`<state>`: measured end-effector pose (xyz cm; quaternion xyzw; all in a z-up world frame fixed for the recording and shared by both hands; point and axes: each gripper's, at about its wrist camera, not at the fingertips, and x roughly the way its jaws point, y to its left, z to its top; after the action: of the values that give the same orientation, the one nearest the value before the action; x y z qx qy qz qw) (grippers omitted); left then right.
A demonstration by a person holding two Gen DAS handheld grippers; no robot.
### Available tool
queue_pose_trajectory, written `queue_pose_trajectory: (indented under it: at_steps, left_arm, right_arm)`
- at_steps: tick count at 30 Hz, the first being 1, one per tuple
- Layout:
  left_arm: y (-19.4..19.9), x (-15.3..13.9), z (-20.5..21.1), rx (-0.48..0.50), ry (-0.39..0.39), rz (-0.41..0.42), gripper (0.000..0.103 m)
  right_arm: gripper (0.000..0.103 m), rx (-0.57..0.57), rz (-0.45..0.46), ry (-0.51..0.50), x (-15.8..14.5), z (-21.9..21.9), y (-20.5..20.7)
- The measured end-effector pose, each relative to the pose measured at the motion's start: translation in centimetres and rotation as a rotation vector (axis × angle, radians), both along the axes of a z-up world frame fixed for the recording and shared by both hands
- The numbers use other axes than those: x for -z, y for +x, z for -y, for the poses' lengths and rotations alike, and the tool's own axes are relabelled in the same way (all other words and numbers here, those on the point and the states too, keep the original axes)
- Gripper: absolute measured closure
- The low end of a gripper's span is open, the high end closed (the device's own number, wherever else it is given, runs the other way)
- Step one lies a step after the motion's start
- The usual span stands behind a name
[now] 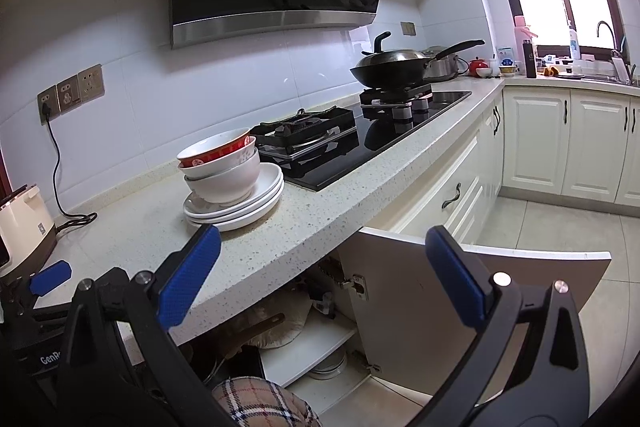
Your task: Organize plates and bowls
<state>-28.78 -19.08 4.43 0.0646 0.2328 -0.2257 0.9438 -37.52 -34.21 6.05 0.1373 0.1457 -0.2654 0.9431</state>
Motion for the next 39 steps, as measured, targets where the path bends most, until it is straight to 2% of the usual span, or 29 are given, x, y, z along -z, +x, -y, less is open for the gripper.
queue_pose_trajectory:
  at_steps: [39]
  left_arm:
    - [0.19, 0.52, -0.44, -0.009, -0.001, -0.013, 0.0]
  right_arm:
    - [0.001, 0.01, -0.017, 0.024, 0.63, -0.51, -0.18]
